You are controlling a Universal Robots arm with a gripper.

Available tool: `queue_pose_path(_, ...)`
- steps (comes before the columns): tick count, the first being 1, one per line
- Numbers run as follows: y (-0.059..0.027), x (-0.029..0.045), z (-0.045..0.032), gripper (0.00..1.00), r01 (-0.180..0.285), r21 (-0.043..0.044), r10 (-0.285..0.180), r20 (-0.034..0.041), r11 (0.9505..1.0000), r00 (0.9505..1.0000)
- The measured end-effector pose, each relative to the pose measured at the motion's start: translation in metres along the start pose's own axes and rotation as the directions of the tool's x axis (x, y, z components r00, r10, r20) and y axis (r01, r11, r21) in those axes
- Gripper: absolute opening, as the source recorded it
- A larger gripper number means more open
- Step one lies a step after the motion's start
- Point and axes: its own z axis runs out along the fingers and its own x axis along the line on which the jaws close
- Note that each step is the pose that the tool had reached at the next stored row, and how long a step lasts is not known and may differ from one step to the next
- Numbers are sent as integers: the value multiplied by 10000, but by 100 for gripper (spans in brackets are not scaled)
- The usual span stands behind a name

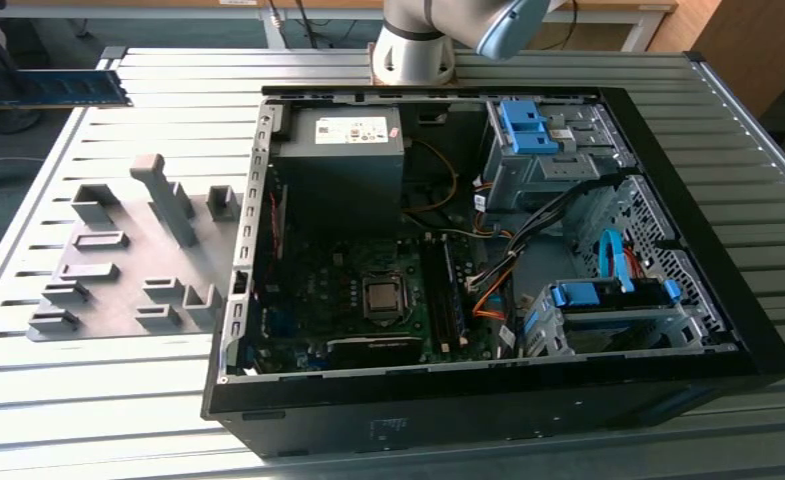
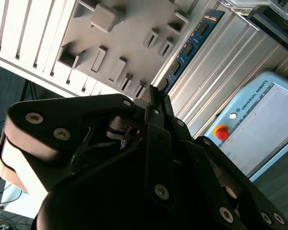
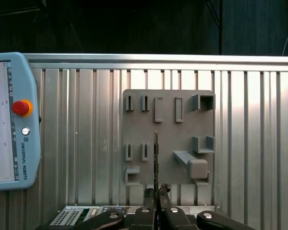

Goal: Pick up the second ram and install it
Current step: 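Pick up the second ram and move it above second insertion slot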

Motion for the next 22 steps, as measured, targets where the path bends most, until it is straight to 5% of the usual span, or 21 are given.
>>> queue_pose_path(22, -102, -1, -1, 14, 0, 0, 0, 0, 10000, 10000)
